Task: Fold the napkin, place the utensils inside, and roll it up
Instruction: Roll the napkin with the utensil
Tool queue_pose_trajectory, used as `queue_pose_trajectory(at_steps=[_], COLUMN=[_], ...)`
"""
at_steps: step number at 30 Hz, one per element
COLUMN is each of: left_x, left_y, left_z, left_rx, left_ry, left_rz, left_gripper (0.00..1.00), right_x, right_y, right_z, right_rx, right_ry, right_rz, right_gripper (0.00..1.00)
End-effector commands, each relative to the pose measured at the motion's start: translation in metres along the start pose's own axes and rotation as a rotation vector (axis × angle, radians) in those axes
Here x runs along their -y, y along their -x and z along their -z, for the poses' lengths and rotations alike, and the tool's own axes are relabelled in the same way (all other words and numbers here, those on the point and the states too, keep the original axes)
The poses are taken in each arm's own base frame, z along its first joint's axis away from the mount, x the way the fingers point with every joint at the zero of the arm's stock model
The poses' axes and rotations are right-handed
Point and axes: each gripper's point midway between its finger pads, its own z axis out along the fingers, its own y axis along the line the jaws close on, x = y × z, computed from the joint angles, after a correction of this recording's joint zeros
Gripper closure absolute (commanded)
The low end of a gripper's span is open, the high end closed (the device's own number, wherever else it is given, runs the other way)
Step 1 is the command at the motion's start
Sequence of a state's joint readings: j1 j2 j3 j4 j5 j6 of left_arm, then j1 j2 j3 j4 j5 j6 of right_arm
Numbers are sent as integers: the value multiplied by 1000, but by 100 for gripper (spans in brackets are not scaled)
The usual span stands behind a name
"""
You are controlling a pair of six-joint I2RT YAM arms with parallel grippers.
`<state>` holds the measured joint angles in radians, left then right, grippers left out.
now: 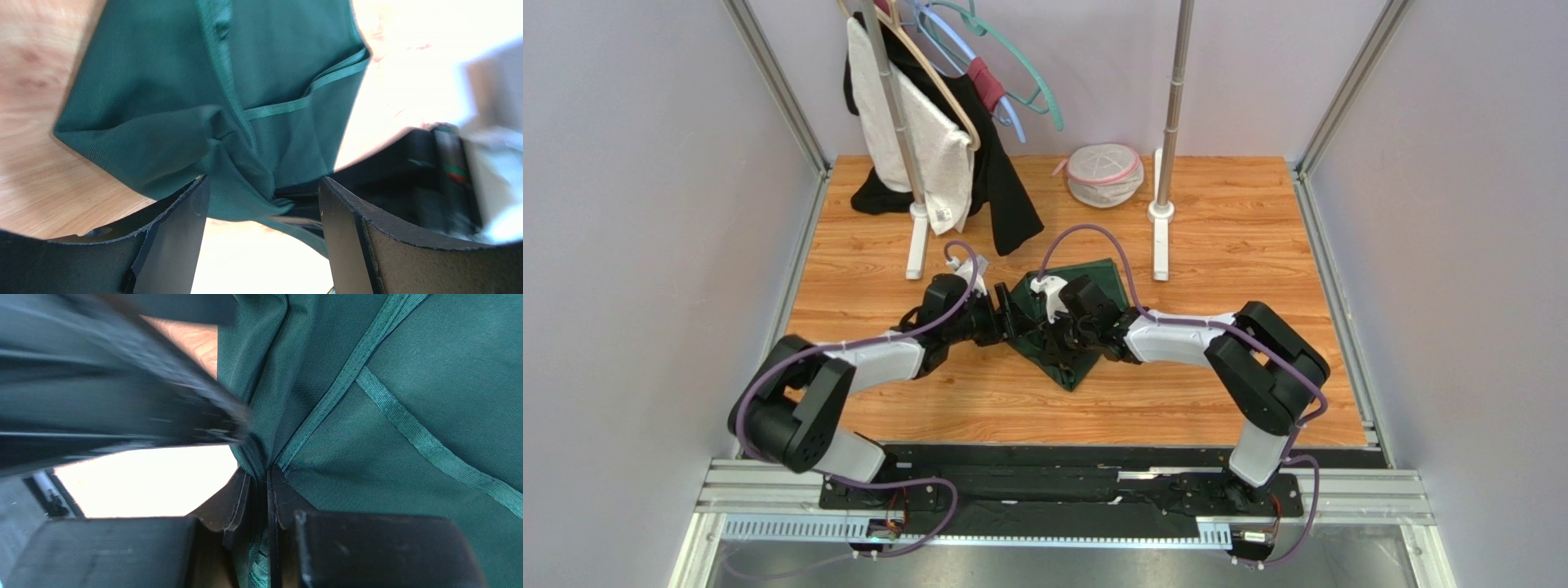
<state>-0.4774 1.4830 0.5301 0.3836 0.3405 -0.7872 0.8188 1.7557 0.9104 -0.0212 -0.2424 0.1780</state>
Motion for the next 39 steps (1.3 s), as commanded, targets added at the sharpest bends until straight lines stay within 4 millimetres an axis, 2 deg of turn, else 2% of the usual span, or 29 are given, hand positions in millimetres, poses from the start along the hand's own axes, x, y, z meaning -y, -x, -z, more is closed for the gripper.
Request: queue_pose_trajectory(at_steps=[1, 6, 10, 13, 20, 25, 28, 30, 39], left_x=[3, -11, -9, -19, -23, -23, -31, -26, -34], left_y=[22, 34, 38, 33, 18, 15, 19, 23, 28], left_z=[21, 37, 47, 47, 44, 34, 25, 21, 3], left_rx=[80, 133, 157, 117, 57, 47, 36, 39, 23], left_ry=[47, 145, 134, 164, 137, 103, 122, 91, 89], left_rz=[-161, -313, -422, -475, -513, -509, -484, -461, -432], left_gripper=[26, 26, 26, 27, 27, 27, 27, 28, 29], right_x=[6, 4, 2, 2, 4, 4, 3, 2, 1], right_y=[-48, -55, -62, -67, -91, -102, -102, -101, -102], right_z=[-4, -1, 0, 2, 14, 19, 20, 20, 20], right_rx=[-159, -181, -208, -225, -291, -306, -302, -300, -305], right_ry=[38, 74, 104, 123, 147, 148, 151, 153, 163], right_rz=[-67, -85, -105, -113, -157, -177, -180, -181, -185], right_gripper=[99, 100, 100, 100, 100, 100, 100, 100, 100])
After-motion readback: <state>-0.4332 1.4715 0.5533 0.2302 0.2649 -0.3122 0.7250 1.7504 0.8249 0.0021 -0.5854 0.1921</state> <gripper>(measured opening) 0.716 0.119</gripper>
